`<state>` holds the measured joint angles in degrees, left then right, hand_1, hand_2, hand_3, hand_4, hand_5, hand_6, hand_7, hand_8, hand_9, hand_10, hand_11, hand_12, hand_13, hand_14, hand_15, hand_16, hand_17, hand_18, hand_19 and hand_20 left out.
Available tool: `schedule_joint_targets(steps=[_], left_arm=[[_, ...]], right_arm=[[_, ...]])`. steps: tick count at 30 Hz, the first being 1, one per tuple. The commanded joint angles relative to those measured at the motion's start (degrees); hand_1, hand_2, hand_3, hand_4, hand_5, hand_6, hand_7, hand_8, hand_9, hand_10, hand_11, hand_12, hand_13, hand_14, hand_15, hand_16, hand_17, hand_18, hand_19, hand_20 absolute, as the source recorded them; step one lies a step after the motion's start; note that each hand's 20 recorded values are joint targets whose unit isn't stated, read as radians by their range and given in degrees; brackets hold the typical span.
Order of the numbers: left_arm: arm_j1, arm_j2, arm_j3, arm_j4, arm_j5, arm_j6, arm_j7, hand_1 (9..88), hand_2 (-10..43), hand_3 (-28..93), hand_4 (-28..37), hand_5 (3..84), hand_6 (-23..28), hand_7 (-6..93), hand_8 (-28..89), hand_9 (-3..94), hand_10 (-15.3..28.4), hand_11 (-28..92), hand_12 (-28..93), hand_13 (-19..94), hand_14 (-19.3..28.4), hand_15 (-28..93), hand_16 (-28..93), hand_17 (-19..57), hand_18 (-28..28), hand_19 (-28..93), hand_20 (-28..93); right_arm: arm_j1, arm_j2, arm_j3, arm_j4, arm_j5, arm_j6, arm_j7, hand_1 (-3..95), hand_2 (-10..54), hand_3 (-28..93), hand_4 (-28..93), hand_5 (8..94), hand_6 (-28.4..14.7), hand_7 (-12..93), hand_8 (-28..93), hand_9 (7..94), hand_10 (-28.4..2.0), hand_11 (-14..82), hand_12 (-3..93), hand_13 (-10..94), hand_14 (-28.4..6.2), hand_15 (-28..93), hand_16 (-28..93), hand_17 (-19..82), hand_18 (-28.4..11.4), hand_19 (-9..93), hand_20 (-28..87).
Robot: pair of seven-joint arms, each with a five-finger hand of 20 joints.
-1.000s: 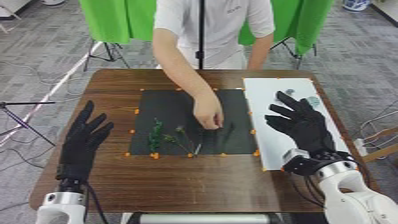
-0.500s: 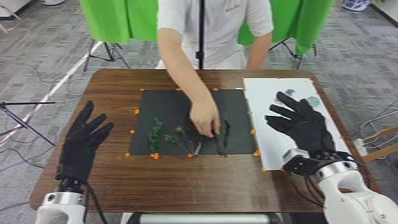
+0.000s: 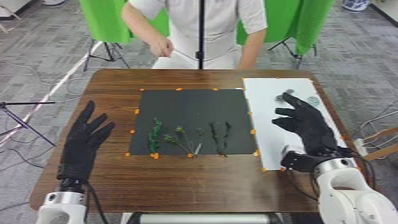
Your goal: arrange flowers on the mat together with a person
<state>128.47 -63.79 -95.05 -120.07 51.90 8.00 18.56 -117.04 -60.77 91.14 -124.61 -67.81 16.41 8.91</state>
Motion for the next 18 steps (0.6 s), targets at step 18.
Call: schedule_joint_targets(steps=[18], left_arm=[[-0.01, 0.03, -0.57, -0.35, -0.17, 0.48, -0.61, 19.7, 3.8, 75, -28.3, 23.7, -5.1, 12.2, -10, 27.9, 12.0, 8, 14, 24, 18.6, 21, 1, -10.1, 27.0, 45, 1]], right_arm=[[21.79, 19.25, -19.82, 10.65, -53.49, -9.35, 36.35, 34.4, -2.7, 69, -23, 45.9, 3.3, 18, -12, 52.2, -13.9, 48.5, 18.9, 53, -13.2, 78, 16, 16, -24.0, 67, 36]])
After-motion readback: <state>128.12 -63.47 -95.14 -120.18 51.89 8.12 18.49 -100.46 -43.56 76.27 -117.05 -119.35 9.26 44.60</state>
